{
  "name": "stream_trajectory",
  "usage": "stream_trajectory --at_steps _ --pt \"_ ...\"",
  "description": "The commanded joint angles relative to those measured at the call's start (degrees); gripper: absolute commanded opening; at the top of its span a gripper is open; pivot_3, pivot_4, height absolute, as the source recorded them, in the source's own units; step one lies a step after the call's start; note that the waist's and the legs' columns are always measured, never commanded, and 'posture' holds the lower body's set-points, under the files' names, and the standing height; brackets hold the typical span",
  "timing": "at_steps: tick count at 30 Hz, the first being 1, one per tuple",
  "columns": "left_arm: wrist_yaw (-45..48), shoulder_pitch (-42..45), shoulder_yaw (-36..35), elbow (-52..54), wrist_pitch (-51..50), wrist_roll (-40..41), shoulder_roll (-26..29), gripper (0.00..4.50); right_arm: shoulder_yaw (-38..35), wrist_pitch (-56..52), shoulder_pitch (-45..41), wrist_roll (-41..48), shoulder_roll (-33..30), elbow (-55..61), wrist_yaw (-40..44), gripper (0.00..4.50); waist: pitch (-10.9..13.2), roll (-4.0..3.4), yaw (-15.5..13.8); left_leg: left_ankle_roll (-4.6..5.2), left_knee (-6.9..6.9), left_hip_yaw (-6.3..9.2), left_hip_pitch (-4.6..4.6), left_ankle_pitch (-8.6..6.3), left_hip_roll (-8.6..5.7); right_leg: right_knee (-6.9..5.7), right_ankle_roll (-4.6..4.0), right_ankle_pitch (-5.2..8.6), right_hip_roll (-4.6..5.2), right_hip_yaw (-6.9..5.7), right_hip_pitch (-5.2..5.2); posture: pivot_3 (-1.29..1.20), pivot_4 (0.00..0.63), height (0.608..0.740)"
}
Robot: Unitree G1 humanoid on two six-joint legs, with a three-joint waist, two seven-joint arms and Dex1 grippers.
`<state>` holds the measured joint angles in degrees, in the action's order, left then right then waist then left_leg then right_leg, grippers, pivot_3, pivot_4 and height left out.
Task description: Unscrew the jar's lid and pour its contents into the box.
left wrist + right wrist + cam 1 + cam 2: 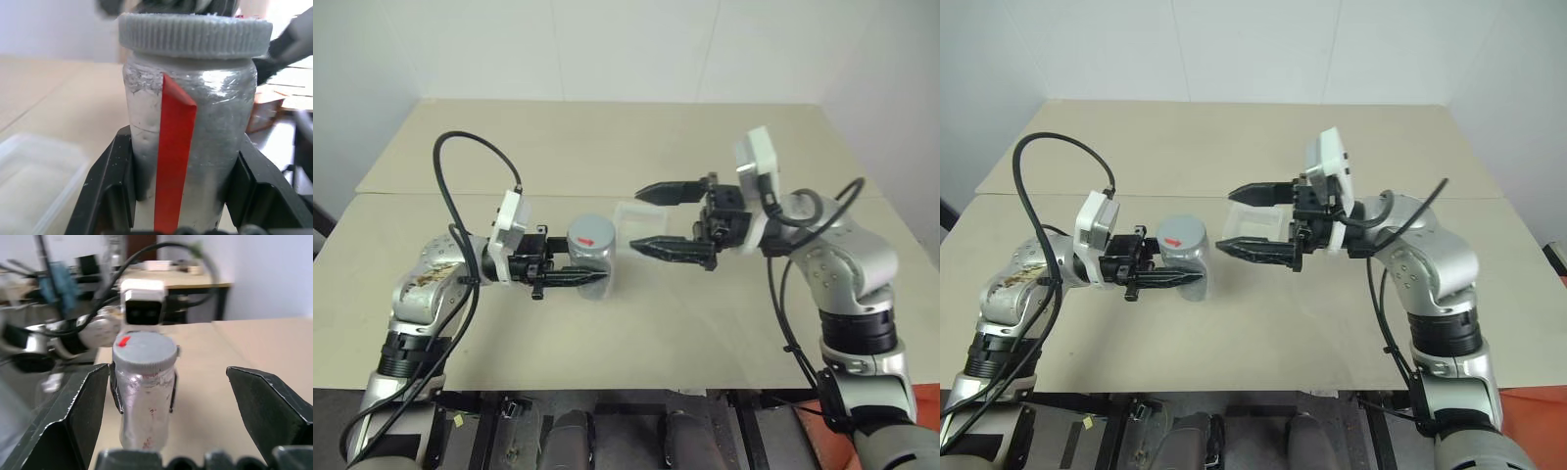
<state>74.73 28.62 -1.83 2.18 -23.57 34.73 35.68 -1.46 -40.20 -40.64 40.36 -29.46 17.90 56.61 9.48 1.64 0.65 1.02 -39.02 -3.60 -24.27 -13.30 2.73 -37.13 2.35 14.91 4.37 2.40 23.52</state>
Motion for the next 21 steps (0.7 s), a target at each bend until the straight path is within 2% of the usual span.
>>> stream_trajectory --at_steps 1,3,11,15,21 --pt "-5.8 0.9 1.1 1.6 3.1 -4.7 -1.6 1.94 -1.8 -3.3 -0.3 2.7 0.9 6.1 -7.1 4.45 0.0 0.00 0.0 0.00 0.01 0.00 0.01 0.00 0.00 0.00 0.00 0.00 0.00 0.01 -0.01 0.00 0.150 0.740" --pt "-8.3 1.4 2.9 1.1 4.8 -7.5 -3.4 1.94 -0.5 -5.5 -0.3 2.7 1.3 8.6 -10.9 4.45 0.0 0.00 0.0 0.00 0.01 -0.01 0.00 0.00 -0.01 0.02 0.00 0.00 0.00 0.01 0.00 0.00 0.150 0.740" --pt "-15.0 3.8 2.8 0.7 4.5 -8.0 -9.0 1.94 5.0 -15.3 -3.6 -2.9 6.1 11.9 -29.8 4.45 0.0 0.00 0.2 0.00 0.01 -0.01 0.00 0.00 -0.01 -0.02 -0.01 0.00 0.00 0.02 0.02 0.00 0.150 0.740" --pt "-15.3 3.8 3.2 1.1 4.2 -7.4 -9.8 1.94 5.4 -17.6 -4.4 -3.9 7.6 12.3 -33.7 4.45 0.0 0.00 0.1 0.00 0.02 -0.02 -0.10 0.00 -0.02 0.01 -0.01 0.00 0.01 0.03 0.11 0.00 0.150 0.740" --pt "-14.8 3.7 3.1 1.4 3.8 -6.8 -9.6 1.94 6.0 -18.2 -5.2 -4.7 8.1 11.6 -35.1 4.45 0.0 0.00 0.1 0.00 0.02 -0.02 -0.11 0.00 -0.02 -0.01 -0.01 -0.01 0.01 0.03 0.13 0.00 0.150 0.740"
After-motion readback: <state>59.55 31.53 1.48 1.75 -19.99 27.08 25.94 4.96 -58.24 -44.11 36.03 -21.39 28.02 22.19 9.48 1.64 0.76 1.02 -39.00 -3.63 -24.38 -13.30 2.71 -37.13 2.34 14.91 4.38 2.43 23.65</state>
